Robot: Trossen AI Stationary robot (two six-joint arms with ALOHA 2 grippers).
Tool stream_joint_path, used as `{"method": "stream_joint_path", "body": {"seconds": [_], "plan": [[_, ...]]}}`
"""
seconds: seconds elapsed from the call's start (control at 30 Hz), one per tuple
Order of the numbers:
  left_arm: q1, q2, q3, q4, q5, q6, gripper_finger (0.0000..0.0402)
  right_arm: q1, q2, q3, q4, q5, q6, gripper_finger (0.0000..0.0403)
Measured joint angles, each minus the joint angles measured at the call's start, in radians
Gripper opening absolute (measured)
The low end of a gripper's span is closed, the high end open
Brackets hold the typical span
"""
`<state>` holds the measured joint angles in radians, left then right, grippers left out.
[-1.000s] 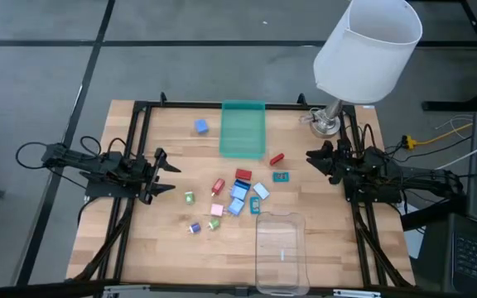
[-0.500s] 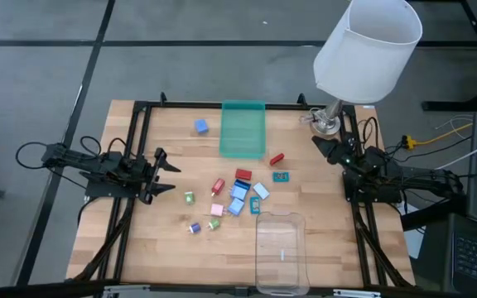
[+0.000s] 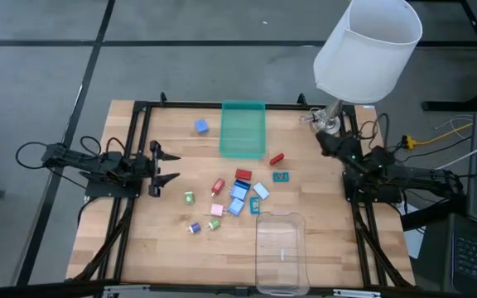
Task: Pick & Place Office items
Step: Put the red charger adapter into the green bin
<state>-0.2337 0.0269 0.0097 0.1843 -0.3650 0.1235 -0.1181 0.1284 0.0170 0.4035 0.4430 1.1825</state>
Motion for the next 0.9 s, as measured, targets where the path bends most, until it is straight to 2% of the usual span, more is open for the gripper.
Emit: {"method": "stream_joint_path", "body": {"seconds": [0.07,0.13,0.2,0.27,0.43,0.53,0.63,0.73,0.83,0.9], "plan": [[0.000,0.000,0.000,0.018,-0.063,-0.028,0.0251,0.000,0.000,0.000,0.072,0.019,-0.013,0.0201],[0.000,0.000,0.000,0.088,-0.144,-0.146,0.0251,0.000,0.002,0.018,0.119,0.040,-0.036,0.0201],[0.001,0.000,0.000,0.200,-0.256,-0.259,0.0251,0.000,0.018,0.063,0.127,0.047,-0.068,0.0201],[0.001,0.002,0.001,0.323,-0.330,-0.290,0.0251,0.000,0.075,0.122,0.131,0.043,-0.111,0.0201],[0.002,0.006,0.001,0.508,-0.351,-0.337,0.0251,0.000,0.311,0.315,0.129,-0.061,-0.235,0.0201],[0.002,0.006,0.002,0.554,-0.339,-0.506,0.0251,0.000,0.464,0.426,0.112,-0.103,-0.349,0.0201],[0.002,0.006,0.013,0.553,-0.353,-0.620,0.0251,0.000,0.584,0.515,0.100,-0.073,-0.544,0.0201],[0.002,0.006,0.024,0.553,-0.369,-0.578,0.0251,0.000,0.667,0.583,0.097,-0.002,-0.744,0.0201],[0.001,0.006,0.043,0.553,-0.448,-0.585,0.0251,-0.008,0.718,0.637,0.094,0.050,-0.792,0.0201],[0.001,0.006,0.057,0.553,-0.490,-0.592,0.0251,-0.014,0.733,0.668,0.098,0.042,-0.805,0.0201]]}}
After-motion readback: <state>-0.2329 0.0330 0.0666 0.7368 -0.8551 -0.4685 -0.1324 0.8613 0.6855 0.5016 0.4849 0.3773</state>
